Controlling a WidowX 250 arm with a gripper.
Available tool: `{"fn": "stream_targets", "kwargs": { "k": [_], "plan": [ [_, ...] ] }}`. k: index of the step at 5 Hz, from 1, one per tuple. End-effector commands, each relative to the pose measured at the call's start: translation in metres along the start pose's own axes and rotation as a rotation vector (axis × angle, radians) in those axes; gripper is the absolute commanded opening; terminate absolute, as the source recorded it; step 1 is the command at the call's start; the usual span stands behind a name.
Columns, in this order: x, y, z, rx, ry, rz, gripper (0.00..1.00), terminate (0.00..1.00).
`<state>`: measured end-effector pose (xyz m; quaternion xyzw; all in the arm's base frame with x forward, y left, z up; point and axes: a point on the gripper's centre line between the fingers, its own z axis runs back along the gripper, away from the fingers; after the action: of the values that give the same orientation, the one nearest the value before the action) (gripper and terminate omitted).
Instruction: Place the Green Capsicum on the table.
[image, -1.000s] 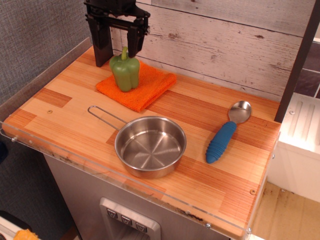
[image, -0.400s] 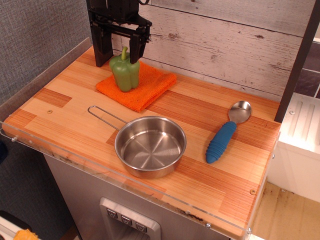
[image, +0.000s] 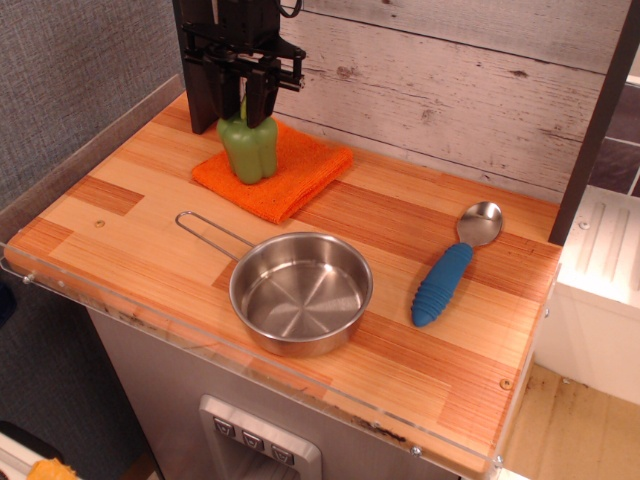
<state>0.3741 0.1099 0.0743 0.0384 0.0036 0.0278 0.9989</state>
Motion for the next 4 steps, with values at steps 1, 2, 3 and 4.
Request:
{"fn": "stream_targets", "kwargs": {
  "k": [1,2,3,4],
  "plan": [
    [0.003,0.0,0.023,-0.008,-0.06,-0.014,0.0,0.0],
    [0.001,-0.007,0.041,-0.026,-0.105,-0.03,0.0,0.0],
    [0.003,-0.029,0.055,-0.065,-0.149,-0.077,0.0,0.0],
    [0.006,-0.066,0.063,-0.068,-0.167,-0.159,0.0,0.0]
  ]
}}
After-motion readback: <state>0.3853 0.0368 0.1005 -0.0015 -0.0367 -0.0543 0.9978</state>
